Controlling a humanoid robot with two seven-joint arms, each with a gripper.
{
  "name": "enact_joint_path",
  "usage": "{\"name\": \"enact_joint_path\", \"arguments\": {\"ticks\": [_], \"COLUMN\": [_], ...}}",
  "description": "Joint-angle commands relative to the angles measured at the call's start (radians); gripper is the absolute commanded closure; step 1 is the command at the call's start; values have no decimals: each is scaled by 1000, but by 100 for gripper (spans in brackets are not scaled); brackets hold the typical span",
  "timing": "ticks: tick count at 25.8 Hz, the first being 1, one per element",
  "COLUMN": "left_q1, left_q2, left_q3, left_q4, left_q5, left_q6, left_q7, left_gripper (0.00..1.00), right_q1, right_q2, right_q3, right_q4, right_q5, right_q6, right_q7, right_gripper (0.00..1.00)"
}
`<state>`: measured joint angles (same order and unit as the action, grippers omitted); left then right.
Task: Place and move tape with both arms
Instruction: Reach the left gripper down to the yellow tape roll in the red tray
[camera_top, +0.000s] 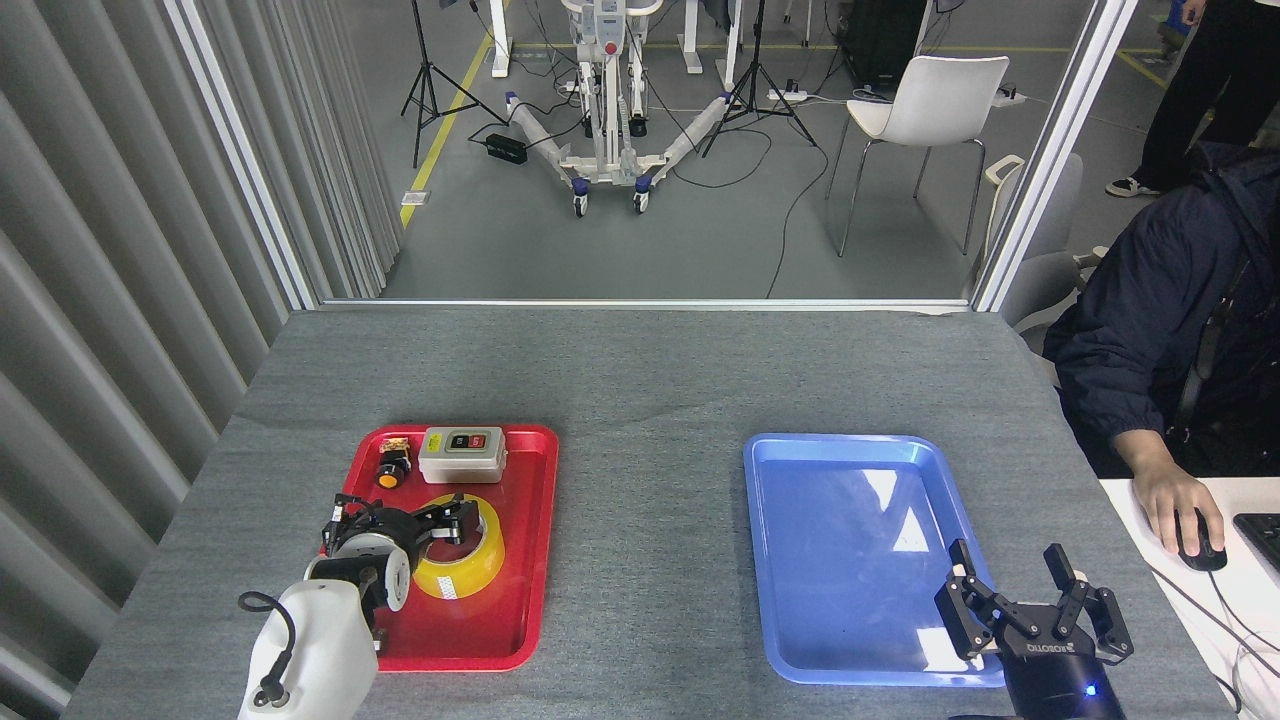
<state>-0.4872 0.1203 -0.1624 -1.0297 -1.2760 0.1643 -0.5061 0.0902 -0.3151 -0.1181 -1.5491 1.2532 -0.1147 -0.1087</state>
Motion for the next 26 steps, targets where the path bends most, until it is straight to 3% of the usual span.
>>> {"name": "enact_joint_path", "arguments": {"ticks": [1, 26], "left_q1": [-37, -28], "left_q2": [18, 25], "left_q3": [-9, -11], "left_q4": [46, 33], "left_q5": [0, 3], "left_q6": [1, -62], "left_q7": [-2, -3], "left_gripper": [0, 0], "right_q1": [-1, -4], "right_q2": [2, 16], "right_q3": [0, 3], "right_q4": [1, 14], "right_q5": [0, 6], "right_q6": [0, 0], "right_q7": [9, 14], "right_gripper": [0, 0]}}
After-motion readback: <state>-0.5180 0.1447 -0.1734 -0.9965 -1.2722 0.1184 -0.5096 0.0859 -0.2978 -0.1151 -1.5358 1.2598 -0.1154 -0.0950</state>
